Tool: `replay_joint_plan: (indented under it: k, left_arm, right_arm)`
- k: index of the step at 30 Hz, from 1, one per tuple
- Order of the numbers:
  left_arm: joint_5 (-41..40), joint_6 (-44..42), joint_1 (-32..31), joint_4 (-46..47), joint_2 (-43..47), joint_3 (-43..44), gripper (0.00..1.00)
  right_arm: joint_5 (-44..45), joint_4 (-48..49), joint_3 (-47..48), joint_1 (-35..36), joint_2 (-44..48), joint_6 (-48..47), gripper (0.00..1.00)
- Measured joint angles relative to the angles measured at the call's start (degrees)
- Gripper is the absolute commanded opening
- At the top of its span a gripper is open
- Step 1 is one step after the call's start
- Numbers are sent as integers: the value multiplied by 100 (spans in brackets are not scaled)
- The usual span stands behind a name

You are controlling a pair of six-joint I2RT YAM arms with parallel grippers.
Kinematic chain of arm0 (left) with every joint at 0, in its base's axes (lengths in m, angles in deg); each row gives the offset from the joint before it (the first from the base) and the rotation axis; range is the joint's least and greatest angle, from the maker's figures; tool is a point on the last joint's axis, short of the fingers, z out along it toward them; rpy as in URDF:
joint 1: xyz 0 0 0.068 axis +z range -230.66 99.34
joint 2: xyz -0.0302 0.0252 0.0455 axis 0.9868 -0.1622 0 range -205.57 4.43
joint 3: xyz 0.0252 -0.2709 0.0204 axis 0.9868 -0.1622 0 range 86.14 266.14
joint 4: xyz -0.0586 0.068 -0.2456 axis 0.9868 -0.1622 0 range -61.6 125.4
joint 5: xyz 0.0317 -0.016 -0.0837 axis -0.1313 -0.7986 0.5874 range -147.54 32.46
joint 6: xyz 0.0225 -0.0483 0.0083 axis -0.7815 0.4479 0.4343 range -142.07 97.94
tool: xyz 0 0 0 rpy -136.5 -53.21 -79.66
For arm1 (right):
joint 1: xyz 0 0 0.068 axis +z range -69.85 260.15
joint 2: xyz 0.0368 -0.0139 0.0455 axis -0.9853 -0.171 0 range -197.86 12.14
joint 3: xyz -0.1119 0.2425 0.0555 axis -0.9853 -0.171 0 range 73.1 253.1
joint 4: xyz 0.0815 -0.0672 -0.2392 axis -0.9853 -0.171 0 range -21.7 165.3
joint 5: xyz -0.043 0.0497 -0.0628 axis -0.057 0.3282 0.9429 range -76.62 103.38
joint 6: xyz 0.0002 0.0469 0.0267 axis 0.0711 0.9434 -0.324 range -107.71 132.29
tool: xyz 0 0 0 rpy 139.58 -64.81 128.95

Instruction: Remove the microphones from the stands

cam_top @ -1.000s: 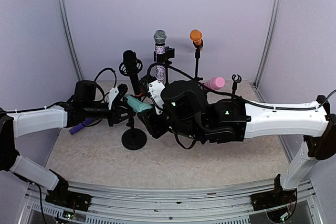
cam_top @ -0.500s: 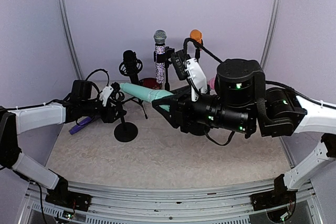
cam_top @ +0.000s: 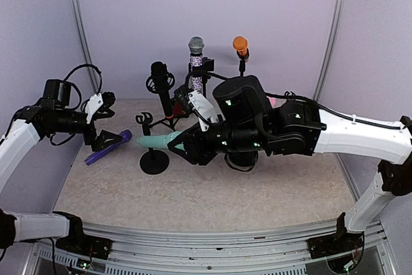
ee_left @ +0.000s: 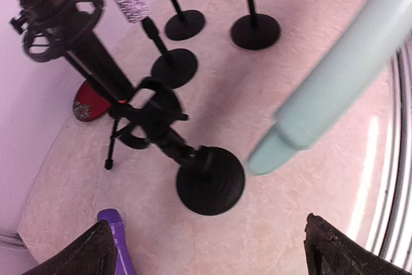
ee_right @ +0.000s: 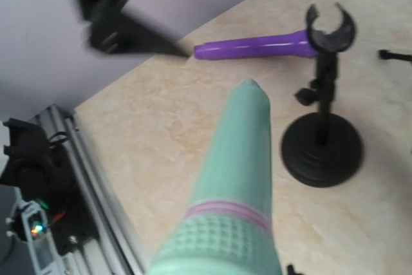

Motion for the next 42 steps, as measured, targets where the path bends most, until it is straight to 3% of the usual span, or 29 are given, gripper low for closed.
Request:
replay_joint_plan:
  k: [7,12,16,20,21,22,27,30,34,42]
  left_arm:
    - [271,-874,-581,-1353,369,-4,94]
    - [280,-977,-839,-1563,343,-15,83]
    - [278,-1069,-879,-1661,341,-68,74]
    - [234,-1128,-885,-1696,321,-129,55]
    - [214,-1117,-885,-1696,315,-133,44]
    - [201,-1123,-885,-1690,306,-133,38]
    - [262,-1375,-914,-1633,306,-146,30]
    - [168,-1340,-614,-1554,308,-177,29]
    - [-105,-1425,87,-1427,304,-444,31]
    - [-1099,-1663,1078,-448,271,-1725,43]
  right_arm:
    - [-1333,166,1207,-343,-1342,-72,0]
    - [-1950,199,1937,-356,-2151,-120,0]
    - [-2245,278,2055,-378,-2291,-111,0]
    - [-2498,468,2079,-413,-2295,-63,0]
    - [-2533,509,2085,-420,-2297,-50,0]
    - [-2549,557,2087,-431,-2302,-48,6]
    - [-2706,894,2114,-568,-2337,-11,71]
    - [-2629,999,2013,-579,-2326,57,93]
    - [-2417,1110,1558,-627,-2173,46,100]
    - [-1637,1176,1115,-918,-1718,24,100]
